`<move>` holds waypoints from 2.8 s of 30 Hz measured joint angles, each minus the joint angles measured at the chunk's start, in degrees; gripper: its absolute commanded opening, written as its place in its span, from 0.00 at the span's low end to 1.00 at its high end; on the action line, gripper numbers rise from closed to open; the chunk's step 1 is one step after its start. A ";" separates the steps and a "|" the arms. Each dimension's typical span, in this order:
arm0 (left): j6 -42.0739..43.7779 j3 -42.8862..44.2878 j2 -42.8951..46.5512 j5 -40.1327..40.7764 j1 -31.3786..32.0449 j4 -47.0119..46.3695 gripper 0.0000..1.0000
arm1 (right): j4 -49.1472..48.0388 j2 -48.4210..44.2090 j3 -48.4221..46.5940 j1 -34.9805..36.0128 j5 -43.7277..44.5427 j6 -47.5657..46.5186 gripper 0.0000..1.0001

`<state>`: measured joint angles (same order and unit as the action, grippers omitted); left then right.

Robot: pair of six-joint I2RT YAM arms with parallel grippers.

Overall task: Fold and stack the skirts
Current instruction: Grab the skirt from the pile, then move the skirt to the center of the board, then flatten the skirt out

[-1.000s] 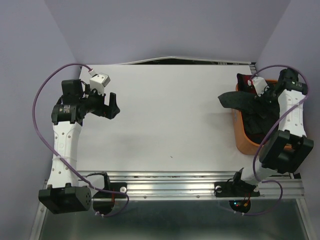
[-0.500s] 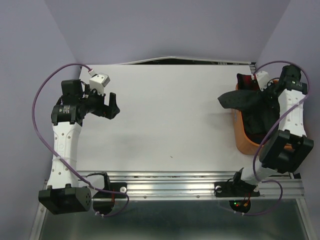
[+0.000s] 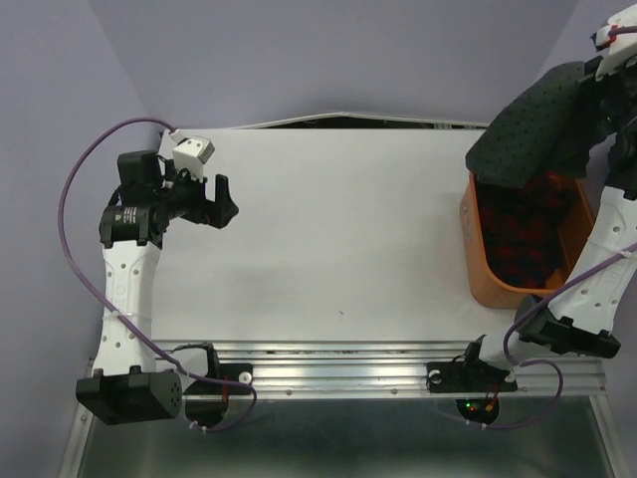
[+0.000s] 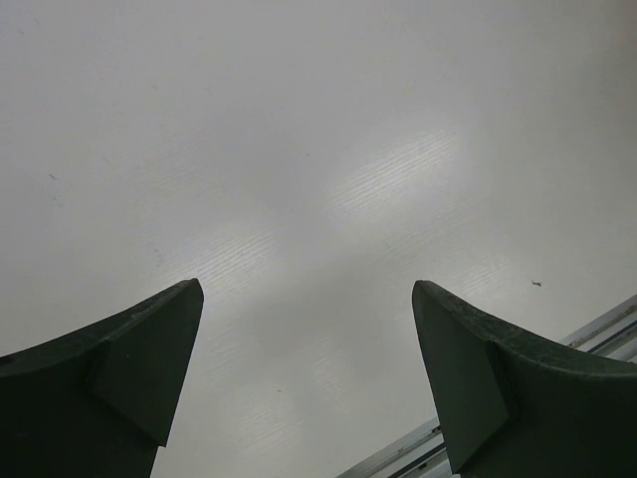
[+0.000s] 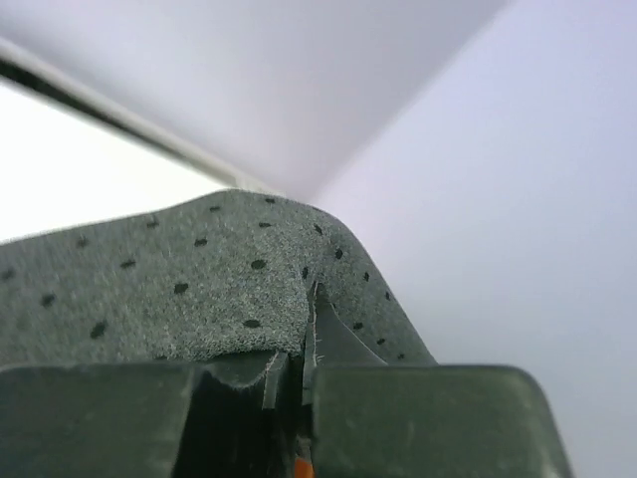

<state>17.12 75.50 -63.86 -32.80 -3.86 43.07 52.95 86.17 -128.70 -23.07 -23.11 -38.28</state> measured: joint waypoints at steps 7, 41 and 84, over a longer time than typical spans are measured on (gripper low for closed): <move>-4.28 1.75 -0.96 -0.59 -0.44 -4.22 0.99 | -15.50 -2.38 -2.12 0.09 -19.02 23.63 0.01; 13.11 -8.22 -5.75 4.11 5.62 -10.99 0.85 | -55.49 24.44 46.34 46.80 -5.27 54.66 1.00; 0.39 2.54 -42.88 7.19 16.11 -22.16 0.86 | -30.97 19.63 54.27 51.21 -8.35 35.15 0.71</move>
<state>17.52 78.04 -106.74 -25.61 12.25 20.91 21.98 105.80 -74.43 28.14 -31.46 -3.14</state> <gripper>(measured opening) 0.860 0.765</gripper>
